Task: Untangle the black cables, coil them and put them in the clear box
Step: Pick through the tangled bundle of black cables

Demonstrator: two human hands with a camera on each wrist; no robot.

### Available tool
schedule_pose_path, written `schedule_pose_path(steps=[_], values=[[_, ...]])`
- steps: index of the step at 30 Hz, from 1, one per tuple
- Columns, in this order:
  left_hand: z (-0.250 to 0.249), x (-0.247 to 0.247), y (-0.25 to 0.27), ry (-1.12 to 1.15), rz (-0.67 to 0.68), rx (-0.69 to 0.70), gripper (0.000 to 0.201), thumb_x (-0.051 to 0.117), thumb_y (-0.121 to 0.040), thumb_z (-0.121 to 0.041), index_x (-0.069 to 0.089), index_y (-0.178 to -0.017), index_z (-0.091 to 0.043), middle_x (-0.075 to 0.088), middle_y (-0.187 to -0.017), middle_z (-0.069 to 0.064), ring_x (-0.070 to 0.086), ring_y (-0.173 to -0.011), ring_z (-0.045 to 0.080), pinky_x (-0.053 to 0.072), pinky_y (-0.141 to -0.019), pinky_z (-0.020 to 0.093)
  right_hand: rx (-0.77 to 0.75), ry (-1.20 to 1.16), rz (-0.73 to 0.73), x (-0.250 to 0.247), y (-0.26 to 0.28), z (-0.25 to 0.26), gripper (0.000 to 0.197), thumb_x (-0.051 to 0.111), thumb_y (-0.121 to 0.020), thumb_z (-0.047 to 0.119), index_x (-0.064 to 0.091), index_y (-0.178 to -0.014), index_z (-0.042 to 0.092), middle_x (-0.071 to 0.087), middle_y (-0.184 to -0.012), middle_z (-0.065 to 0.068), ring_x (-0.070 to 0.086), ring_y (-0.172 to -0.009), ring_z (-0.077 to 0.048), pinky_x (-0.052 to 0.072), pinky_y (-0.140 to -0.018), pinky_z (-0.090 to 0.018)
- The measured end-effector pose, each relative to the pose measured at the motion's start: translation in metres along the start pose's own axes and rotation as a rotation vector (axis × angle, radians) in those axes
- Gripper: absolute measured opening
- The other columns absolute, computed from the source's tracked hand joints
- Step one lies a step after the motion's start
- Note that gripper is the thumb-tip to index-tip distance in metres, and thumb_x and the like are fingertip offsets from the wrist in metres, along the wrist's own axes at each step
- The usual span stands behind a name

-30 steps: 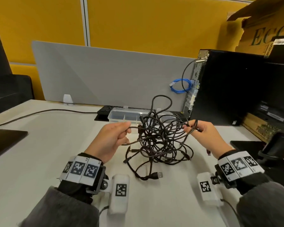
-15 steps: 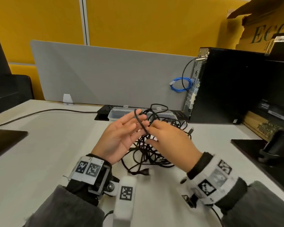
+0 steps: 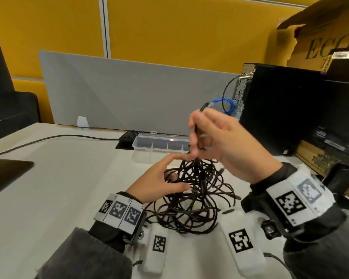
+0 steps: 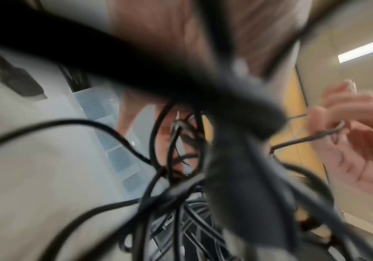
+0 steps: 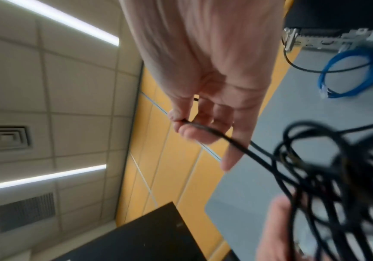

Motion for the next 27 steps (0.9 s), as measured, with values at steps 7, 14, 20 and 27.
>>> schedule_pose_path(steps=[7, 14, 20, 27], values=[[0.01, -0.034, 0.001, 0.005, -0.374, -0.01, 0.026, 0.073, -0.078, -0.022, 0.06, -0.093, -0.039, 0.066, -0.089, -0.01, 0.062, -0.083, 0.007, 0.049, -0.078, 0.021, -0.227, 0.56, -0.446, -0.078, 0.012, 0.036, 0.029, 0.043, -0.097, 0.033, 0.066, -0.084, 0.019, 0.039, -0.043, 0.013, 0.03, -0.041, -0.004, 0.027, -0.044, -0.022], [0.016, -0.045, 0.004, -0.054, -0.5, -0.049, 0.023, 0.071, -0.08, -0.022, 0.058, -0.094, -0.036, 0.062, -0.1, -0.013, 0.061, -0.094, 0.005, 0.05, -0.085, 0.025, -0.239, 1.402, -0.555, -0.088, 0.023, 0.008, 0.035, 0.036, -0.096, 0.042, 0.061, -0.108, 0.02, 0.058, -0.077, -0.001, 0.052, -0.057, -0.015, 0.045, -0.048, -0.027], [0.015, -0.047, 0.006, 0.028, -0.574, -0.059, 0.029, 0.066, -0.083, -0.013, 0.054, -0.107, -0.024, 0.047, -0.094, -0.027, 0.047, -0.082, -0.015, 0.038, -0.067, 0.004, 0.024, 1.435, -0.265, -0.076, 0.009, -0.057, 0.042, 0.014, -0.094, 0.045, 0.036, -0.126, 0.03, 0.048, -0.092, 0.001, 0.049, -0.062, -0.013, 0.043, -0.055, -0.028], [0.009, -0.054, 0.009, 0.002, -0.637, -0.003, 0.038, 0.069, -0.08, -0.008, 0.05, -0.104, -0.031, 0.05, -0.085, -0.003, 0.047, -0.069, 0.004, 0.042, -0.06, 0.006, 0.164, 1.281, -0.246, -0.101, 0.015, -0.064, 0.026, 0.033, -0.09, 0.052, 0.05, -0.078, 0.037, 0.048, -0.058, 0.013, 0.045, -0.059, 0.001, 0.04, -0.084, -0.036]])
Point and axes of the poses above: each hand's wrist, its own y-axis away from the middle knuckle, its own x-axis out of the palm, z = x × y, the point moved 6 cm from there along -y, towards the middle knuckle
